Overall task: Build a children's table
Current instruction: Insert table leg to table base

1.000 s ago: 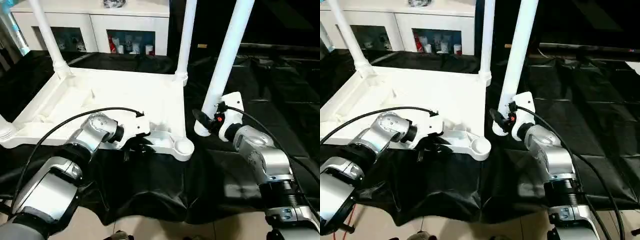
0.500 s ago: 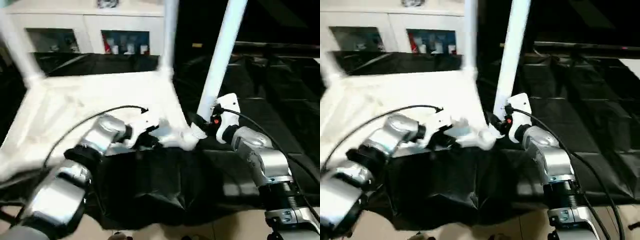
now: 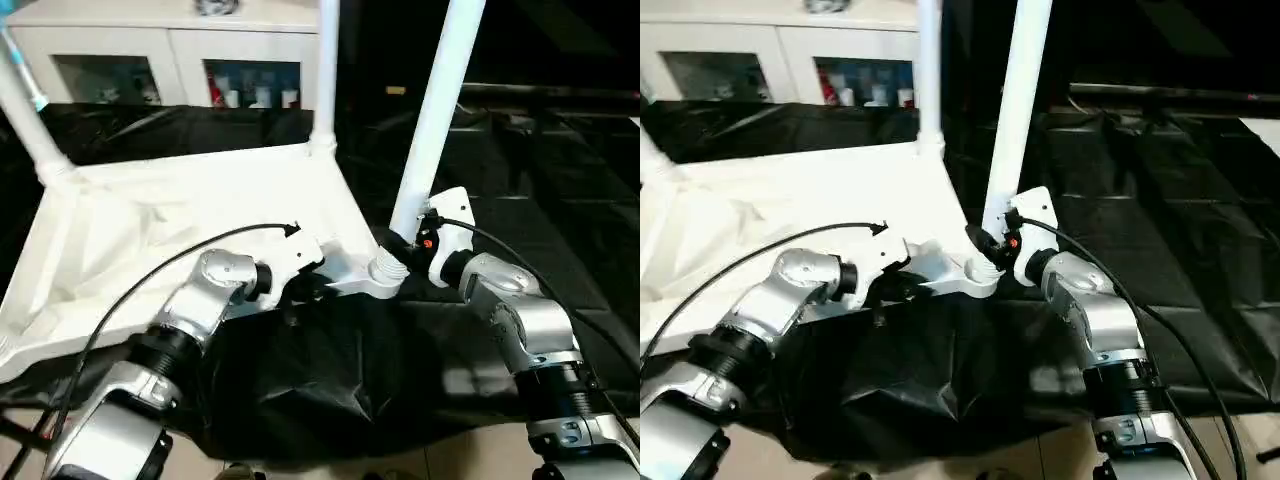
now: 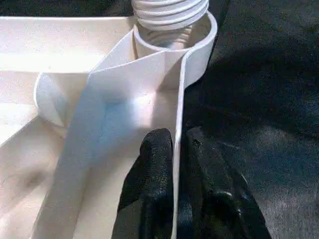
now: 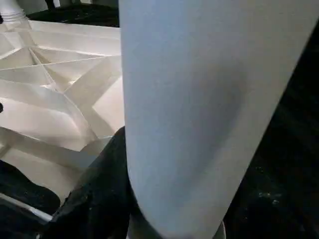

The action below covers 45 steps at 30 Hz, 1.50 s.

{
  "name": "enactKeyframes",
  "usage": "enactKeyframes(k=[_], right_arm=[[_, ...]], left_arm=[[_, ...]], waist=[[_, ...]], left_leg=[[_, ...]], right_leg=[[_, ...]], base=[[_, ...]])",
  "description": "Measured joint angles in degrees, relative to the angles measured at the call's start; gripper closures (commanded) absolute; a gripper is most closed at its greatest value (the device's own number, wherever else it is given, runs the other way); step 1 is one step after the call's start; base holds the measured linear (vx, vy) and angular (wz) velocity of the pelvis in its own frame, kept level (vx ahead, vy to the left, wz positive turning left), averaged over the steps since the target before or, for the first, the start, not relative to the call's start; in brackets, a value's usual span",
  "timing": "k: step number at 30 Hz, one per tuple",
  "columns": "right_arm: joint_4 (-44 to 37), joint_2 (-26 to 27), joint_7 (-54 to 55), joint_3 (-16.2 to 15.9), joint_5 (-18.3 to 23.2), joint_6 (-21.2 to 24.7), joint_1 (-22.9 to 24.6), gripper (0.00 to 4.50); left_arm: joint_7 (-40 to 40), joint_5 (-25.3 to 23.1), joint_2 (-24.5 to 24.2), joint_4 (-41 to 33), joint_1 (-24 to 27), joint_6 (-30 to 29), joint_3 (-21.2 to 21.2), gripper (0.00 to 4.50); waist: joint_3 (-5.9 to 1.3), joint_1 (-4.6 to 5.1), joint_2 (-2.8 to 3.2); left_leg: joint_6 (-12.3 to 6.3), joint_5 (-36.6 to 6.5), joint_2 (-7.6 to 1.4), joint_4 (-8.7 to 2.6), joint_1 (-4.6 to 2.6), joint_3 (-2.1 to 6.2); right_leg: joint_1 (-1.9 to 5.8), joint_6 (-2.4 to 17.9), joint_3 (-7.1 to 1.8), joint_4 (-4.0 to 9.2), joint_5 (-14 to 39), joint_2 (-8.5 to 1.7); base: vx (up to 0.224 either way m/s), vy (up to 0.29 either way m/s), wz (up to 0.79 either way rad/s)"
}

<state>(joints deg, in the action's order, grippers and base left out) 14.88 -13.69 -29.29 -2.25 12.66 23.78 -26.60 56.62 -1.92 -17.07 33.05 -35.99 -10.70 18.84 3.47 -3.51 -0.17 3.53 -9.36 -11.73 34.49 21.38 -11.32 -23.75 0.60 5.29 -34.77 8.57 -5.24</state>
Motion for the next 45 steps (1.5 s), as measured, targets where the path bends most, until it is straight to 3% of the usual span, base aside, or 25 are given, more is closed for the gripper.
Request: enactKeyframes(k=[11, 13, 16, 23, 33, 45], right_arm=[[0.03, 0.01, -0.51, -0.05, 0.03, 0.01, 0.0, 2.59], [0.02, -0.02, -1.52, -0.06, 0.35, 0.26, -0.02, 2.59], [-0.01, -0.48, -4.39, -0.05, 2.36, 3.0, -0.22, 2.59], [0.06, -4.1, -11.38, -0.57, 4.5, 7.11, -1.34, 2.59], [8.03, -5.23, -15.26, -1.7, 3.9, 5.94, -6.37, 2.59], [14.65, -4.74, -16.92, -2.63, 3.2, 2.97, -9.17, 2.59]], left_arm=[[0.2, -0.25, -1.35, -0.93, 0.53, -0.06, 0.0, 3.85], [0.32, -0.09, -1.35, -0.93, 0.54, -0.1, -0.02, 4.22], [1.03, -0.08, -1.33, -0.92, 0.54, -0.12, -0.01, 4.45], [1.86, -0.05, -1.26, -0.86, 0.53, -0.1, 0.03, 4.5], [2.92, -0.11, -1.54, -0.83, 0.52, 0.55, 0.17, 4.5], [4.14, -0.36, -2.24, -1.25, 0.53, 1.1, 0.8, 4.5]], waist=[[-0.01, 0.15, -0.01], [-0.01, 0.15, -0.01], [-0.01, 0.19, -0.02], [-0.07, 0.16, -0.1], [-0.11, 0.12, -0.23], [-0.13, 0.04, -0.65]], left_leg=[[0.0, 0.0, 0.0, -0.01, -0.01, 0.01], [0.0, 0.0, 0.0, -0.01, 0.0, 0.01], [0.0, 0.0, 0.0, -0.01, 0.0, 0.01], [-0.01, -0.01, 0.0, -0.03, -0.01, 0.01], [-0.01, -0.01, 0.0, -0.05, 0.01, 0.01], [0.0, -0.01, -0.01, -0.04, 0.0, 0.01]], right_leg=[[0.0, 0.0, 0.0, 0.0, 0.0, 0.0], [0.0, 0.0, 0.0, 0.0, 0.0, 0.0], [0.0, 0.0, 0.0, 0.01, 0.0, 0.0], [0.02, -0.01, 0.01, 0.06, 0.01, 0.0], [0.01, -0.02, 0.0, 0.06, 0.02, 0.01], [0.02, -0.02, 0.01, 0.06, 0.02, 0.0]], base=[[0.0, 0.0, 0.0], [0.0, 0.0, 0.0], [0.0, 0.0, 0.0], [0.0, 0.0, 0.0], [0.0, 0.0, 0.0], [0.0, 0.0, 0.0]])
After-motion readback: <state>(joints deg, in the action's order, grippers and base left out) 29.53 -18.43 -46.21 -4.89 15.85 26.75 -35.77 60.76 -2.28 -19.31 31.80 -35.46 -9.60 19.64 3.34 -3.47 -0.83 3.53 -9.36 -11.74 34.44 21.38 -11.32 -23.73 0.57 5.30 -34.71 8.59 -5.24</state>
